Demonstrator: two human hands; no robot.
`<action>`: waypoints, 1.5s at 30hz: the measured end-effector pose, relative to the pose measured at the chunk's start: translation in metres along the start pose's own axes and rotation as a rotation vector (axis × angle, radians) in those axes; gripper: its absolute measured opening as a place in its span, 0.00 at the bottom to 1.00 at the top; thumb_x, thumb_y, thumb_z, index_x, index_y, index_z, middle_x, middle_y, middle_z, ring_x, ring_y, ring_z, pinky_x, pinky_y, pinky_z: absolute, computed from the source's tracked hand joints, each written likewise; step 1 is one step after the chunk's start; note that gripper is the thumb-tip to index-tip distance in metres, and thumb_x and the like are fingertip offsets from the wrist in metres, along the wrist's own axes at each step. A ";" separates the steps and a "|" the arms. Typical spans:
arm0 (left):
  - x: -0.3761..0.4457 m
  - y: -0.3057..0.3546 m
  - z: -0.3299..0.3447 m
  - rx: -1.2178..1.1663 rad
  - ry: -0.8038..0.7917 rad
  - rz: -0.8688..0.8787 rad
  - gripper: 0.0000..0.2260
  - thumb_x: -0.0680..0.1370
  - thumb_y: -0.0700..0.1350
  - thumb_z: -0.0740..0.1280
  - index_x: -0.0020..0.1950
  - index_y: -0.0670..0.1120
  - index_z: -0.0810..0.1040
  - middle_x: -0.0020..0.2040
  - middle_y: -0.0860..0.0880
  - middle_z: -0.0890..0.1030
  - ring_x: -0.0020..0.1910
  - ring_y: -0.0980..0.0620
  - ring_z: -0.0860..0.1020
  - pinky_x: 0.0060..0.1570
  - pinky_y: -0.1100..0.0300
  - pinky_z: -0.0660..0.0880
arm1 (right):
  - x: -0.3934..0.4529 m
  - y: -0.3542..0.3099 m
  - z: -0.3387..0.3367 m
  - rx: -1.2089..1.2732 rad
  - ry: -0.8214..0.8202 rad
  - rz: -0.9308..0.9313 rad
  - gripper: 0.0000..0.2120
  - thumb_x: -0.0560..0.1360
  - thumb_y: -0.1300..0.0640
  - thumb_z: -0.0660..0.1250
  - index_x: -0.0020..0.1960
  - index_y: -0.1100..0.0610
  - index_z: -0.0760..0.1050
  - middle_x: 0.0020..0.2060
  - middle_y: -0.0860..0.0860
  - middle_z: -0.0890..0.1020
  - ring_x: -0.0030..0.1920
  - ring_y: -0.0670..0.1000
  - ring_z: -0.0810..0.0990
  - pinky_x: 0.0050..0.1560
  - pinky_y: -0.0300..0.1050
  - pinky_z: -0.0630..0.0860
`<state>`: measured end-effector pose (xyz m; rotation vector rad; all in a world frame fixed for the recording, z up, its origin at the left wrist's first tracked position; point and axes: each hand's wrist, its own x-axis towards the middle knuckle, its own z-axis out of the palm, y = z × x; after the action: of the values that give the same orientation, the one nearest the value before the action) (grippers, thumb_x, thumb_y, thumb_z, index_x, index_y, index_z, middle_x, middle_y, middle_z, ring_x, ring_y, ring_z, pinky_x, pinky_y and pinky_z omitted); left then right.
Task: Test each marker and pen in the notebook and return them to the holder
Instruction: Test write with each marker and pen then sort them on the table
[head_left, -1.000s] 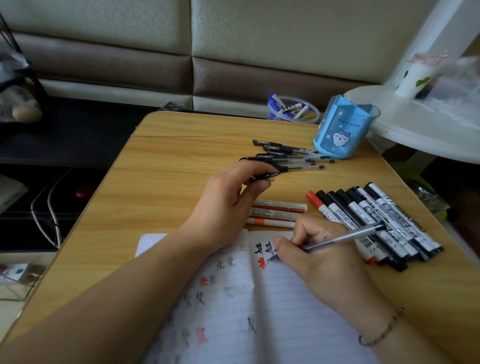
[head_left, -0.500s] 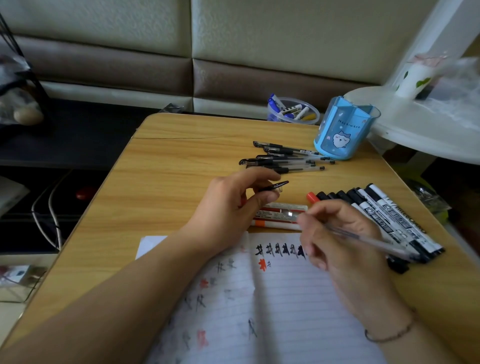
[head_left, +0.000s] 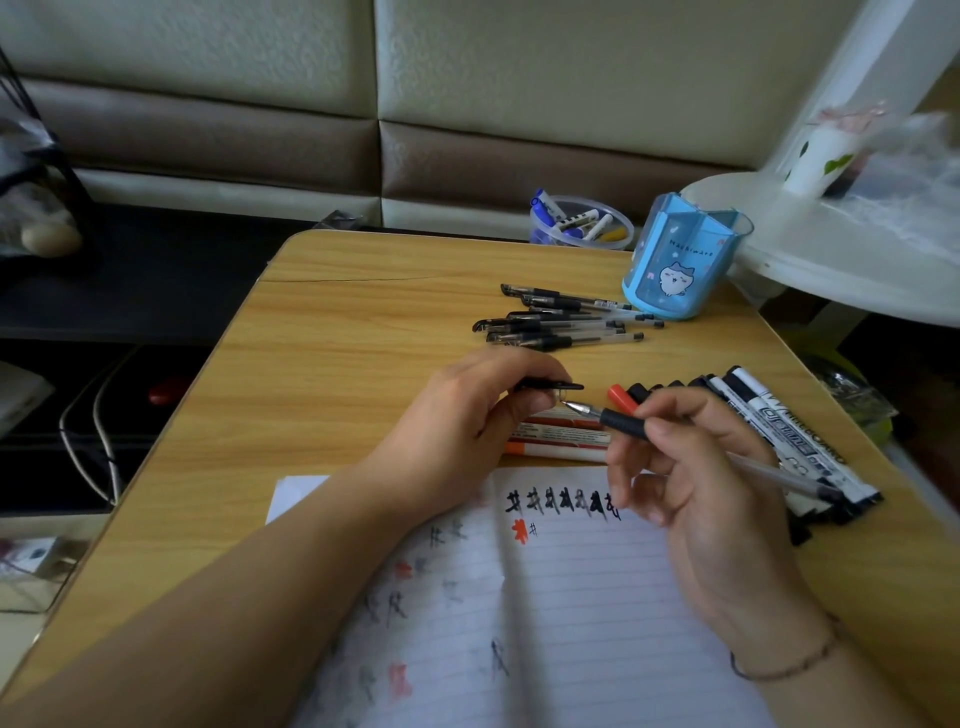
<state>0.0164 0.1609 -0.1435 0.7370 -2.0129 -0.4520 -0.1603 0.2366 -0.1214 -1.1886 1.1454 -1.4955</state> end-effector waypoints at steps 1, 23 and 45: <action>0.000 0.000 0.000 0.005 -0.003 0.004 0.09 0.80 0.42 0.64 0.58 0.42 0.79 0.51 0.56 0.79 0.51 0.58 0.77 0.52 0.69 0.71 | 0.000 0.000 0.001 0.004 -0.002 -0.003 0.06 0.70 0.61 0.62 0.38 0.55 0.77 0.30 0.57 0.79 0.26 0.55 0.74 0.24 0.41 0.60; 0.002 0.010 -0.002 -0.017 -0.014 0.083 0.09 0.77 0.34 0.67 0.56 0.39 0.82 0.47 0.53 0.82 0.46 0.59 0.81 0.49 0.69 0.75 | -0.002 -0.007 0.010 -0.034 0.007 -0.022 0.07 0.70 0.61 0.68 0.48 0.59 0.81 0.37 0.60 0.85 0.25 0.54 0.78 0.23 0.33 0.70; 0.005 -0.004 -0.010 0.289 -0.011 -0.648 0.09 0.78 0.44 0.61 0.48 0.56 0.79 0.48 0.59 0.79 0.56 0.52 0.68 0.52 0.55 0.56 | 0.021 -0.018 -0.035 -0.247 0.415 -0.386 0.11 0.70 0.52 0.68 0.53 0.47 0.78 0.43 0.49 0.80 0.42 0.51 0.74 0.40 0.44 0.70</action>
<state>0.0240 0.1544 -0.1379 1.5824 -1.8350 -0.5335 -0.1996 0.2238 -0.1037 -1.3594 1.4682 -2.0056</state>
